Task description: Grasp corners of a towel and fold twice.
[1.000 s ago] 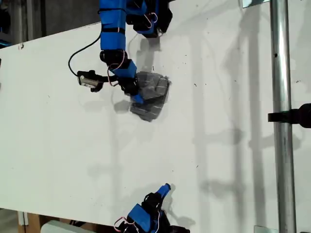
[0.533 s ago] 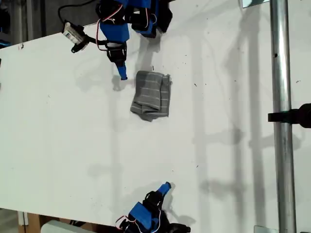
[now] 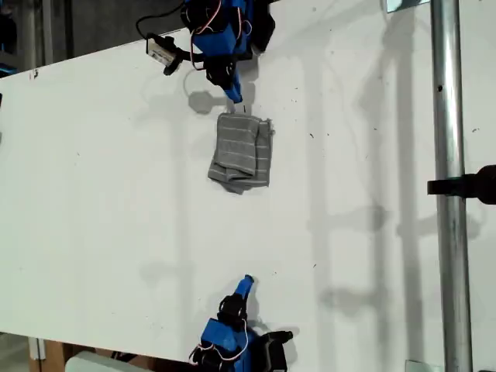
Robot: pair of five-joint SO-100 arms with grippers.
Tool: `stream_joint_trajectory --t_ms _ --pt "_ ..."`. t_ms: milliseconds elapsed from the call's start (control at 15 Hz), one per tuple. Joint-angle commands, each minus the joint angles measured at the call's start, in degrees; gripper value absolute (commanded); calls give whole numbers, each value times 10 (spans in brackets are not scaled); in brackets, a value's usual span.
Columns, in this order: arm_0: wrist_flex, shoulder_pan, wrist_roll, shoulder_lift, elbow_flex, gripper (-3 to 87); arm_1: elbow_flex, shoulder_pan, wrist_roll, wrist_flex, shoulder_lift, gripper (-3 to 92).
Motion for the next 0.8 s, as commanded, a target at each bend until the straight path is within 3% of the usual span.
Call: stream_joint_trajectory --t_ms 0,67,133,200,333,533,600,667,733 --pt "35 -46 -6 40 15 -22 -2 -11 57 15 -2 29" --pt "85 -60 -40 41 13 -21 -2 -5 62 12 -2 77" --pt "137 -59 -134 37 14 6 -3 15 32 20 -2 79" --pt "136 -50 -91 39 13 -10 -3 38 14 24 -1 79" --pt "135 120 -220 40 13 -18 -3 67 -9 26 -1 79" --pt "135 350 -21 40 13 -18 -3 81 -9 26 -1 79" --pt "136 400 117 40 13 -19 -3 80 -9 26 -1 79" --pt "122 378 231 41 14 -19 -3 79 -9 26 -1 79" --pt "84 260 298 41 13 -18 -3 78 -9 26 -1 79"
